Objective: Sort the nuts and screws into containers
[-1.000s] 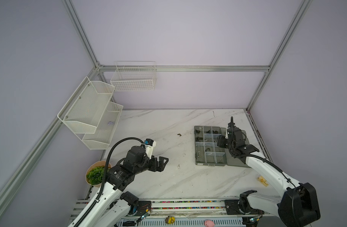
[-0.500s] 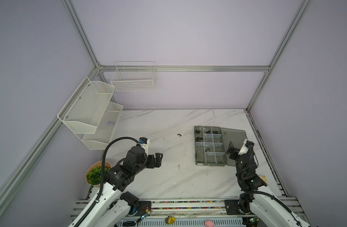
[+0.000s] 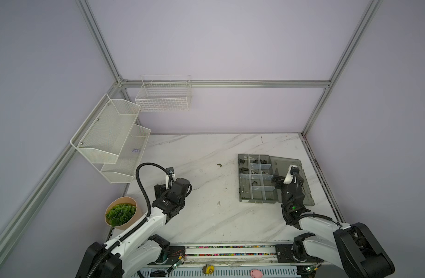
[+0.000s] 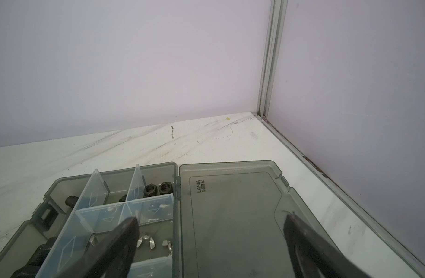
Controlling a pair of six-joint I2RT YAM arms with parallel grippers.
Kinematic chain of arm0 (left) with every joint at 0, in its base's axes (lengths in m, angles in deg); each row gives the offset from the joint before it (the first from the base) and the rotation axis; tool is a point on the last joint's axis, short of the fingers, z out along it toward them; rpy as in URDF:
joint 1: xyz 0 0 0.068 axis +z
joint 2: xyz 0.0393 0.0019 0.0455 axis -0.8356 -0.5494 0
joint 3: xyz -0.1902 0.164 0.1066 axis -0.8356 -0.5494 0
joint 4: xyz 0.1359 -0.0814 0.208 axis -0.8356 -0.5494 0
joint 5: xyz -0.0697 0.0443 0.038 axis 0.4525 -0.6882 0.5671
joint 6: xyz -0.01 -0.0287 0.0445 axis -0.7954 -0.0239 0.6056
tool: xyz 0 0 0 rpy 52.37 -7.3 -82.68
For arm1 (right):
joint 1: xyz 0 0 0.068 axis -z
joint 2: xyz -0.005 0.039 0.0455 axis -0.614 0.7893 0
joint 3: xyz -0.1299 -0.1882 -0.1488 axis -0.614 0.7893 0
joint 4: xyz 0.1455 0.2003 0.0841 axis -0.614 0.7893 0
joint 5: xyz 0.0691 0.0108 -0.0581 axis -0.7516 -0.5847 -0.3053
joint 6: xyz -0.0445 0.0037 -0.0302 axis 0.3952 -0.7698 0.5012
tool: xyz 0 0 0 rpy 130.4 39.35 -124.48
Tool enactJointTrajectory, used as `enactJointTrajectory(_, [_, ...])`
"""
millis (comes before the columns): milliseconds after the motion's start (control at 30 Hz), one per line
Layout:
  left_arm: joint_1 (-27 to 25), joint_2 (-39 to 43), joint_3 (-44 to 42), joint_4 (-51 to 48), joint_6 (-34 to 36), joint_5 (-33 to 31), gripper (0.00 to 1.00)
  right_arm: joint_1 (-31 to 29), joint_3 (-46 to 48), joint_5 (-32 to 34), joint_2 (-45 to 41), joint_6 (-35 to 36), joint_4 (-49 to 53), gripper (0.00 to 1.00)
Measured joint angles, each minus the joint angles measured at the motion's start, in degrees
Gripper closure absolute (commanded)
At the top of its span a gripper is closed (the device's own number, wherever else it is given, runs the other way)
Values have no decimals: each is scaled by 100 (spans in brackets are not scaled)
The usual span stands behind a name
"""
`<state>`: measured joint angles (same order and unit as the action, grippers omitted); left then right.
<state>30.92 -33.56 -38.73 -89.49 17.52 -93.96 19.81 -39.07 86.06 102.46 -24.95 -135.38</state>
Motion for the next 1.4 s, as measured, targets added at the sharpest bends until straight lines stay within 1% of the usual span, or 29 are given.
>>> enactJointTrajectory(100, [404, -284, -835, 2024, 645, -2, 1, 79, 0, 9, 376, 92, -573, 3])
enactJointTrajectory(133, [592, -509, -1080, 2577, 793, 31, 0, 103, -2, 2, 470, 120, -688, 3])
enactJointTrajectory(200, [933, -997, -1344, 3368, 1088, 146, 0, 157, -2, -57, 662, 195, -933, 3])
enactJointTrajectory(333, [1460, -1768, -1346, 4774, 1405, 857, 0, 278, 13, -286, 1071, 330, -1639, 3])
enactJointTrajectory(400, [1685, -2409, -1255, 5379, 1572, 1246, 0, 376, 85, -485, 1482, 446, -2306, 3])
enactJointTrajectory(467, [1884, -3165, -1167, 5971, 1694, 1696, 0, 435, 153, -680, 1954, 527, -2715, 3])
enactJointTrajectory(533, [2015, -3480, -1152, 6035, 1749, 1985, 0, 505, 153, -927, 2511, 564, -2933, 3])
enactJointTrajectory(600, [2050, -3436, -1143, 5980, 1751, 2162, 0, 551, -33, -1193, 3161, 638, -3082, 3])
enactJointTrajectory(667, [2050, -3416, -1110, 6124, 1790, 2284, 0, 568, -332, -1309, 3648, 662, -3091, 3])
enactJointTrajectory(733, [2050, -3425, -1095, 6325, 1816, 2365, 0, 590, -551, -1381, 3659, 643, -2988, 3])
enactJointTrajectory(867, [2050, -3425, -1060, 6406, 1838, 2446, 0, 715, -1045, -1390, 3541, 625, -3029, 3])
enactJointTrajectory(1400, [2050, -3425, -1060, 6454, 1840, 2511, 0, 732, -1128, -1113, 3526, 538, -2924, 3])
